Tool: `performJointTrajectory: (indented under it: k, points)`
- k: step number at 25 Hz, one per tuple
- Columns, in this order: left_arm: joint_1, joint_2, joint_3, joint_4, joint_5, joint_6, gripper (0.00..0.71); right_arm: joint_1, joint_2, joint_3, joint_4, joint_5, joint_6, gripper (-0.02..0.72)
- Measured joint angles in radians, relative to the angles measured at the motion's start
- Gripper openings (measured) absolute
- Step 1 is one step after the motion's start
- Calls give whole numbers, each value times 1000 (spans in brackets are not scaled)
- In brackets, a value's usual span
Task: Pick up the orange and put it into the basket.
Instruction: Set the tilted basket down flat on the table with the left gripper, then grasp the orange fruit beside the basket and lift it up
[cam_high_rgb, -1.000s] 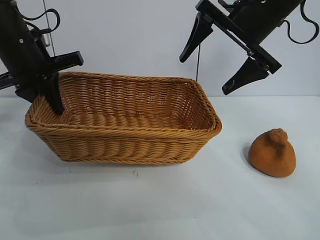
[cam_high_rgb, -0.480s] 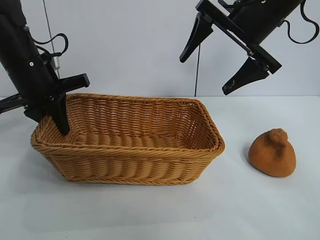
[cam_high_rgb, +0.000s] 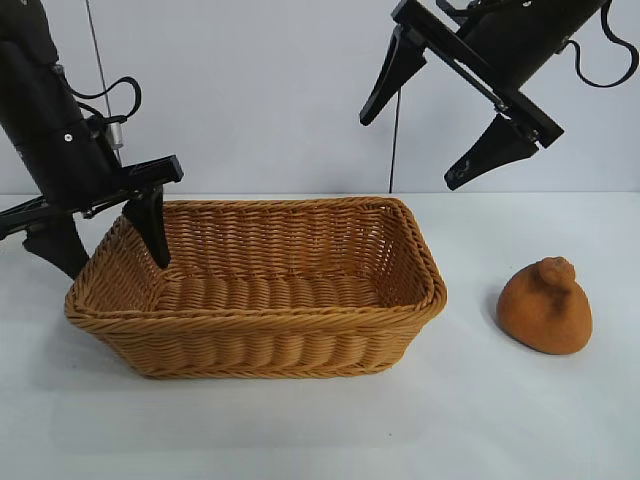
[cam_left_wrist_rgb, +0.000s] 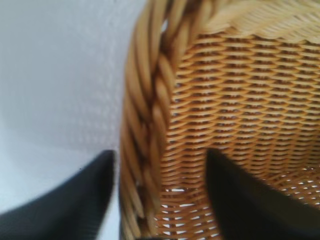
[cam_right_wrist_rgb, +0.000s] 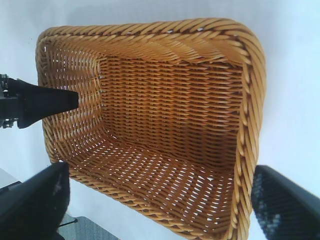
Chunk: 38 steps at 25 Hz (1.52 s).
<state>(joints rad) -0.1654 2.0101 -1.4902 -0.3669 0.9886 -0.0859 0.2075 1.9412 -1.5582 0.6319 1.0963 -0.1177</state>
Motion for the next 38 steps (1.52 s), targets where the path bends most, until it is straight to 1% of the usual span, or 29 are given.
performJointTrajectory:
  k: [2, 5, 10, 13, 15, 18, 20, 21, 23, 26, 29, 32, 36, 38]
  points:
    - [0, -39, -4, 37, 24, 0, 652, 0, 0, 0, 0, -1, 0, 675]
    - [0, -70, -44, 124, 73, 1, 652, 0, 0, 0, -1, -1, 0, 675]
    - [0, -78, -146, 251, 149, 1, 654, 0, 0, 0, -1, -1, 0, 675]
    - [7, -81, -174, 324, 171, 2, 654, 0, 0, 0, -1, -1, 0, 675]
    - [27, -81, -176, 361, 185, 2, 654, 0, 0, 0, -1, -1, 0, 675]
    - [87, -81, -176, 398, 212, 26, 652, 0, 0, 0, -1, -1, 0, 675]
    - [130, -81, -176, 403, 221, 41, 648, 0, 0, 0, -1, -1, 0, 675]
    - [144, -81, -176, 403, 223, 45, 647, 0, 0, 0, -1, -1, 0, 675]
    - [158, -81, -176, 403, 223, 48, 645, 0, 0, 0, -1, -1, 0, 675]
    - [158, -94, -172, 397, 224, 57, 643, 0, 0, 0, -1, 0, 0, 675]
    - [158, -147, -143, 399, 223, 63, 644, 0, 0, 0, -1, 2, 0, 675]
    - [158, -237, -68, 400, 223, 65, 643, 0, 0, 0, -1, 5, 0, 675]
    - [158, -413, 97, 401, 224, 70, 643, 0, 0, 0, -1, 15, 0, 675]
    - [158, -525, 198, 401, 224, 70, 642, 0, 0, 0, -1, 19, 0, 675]
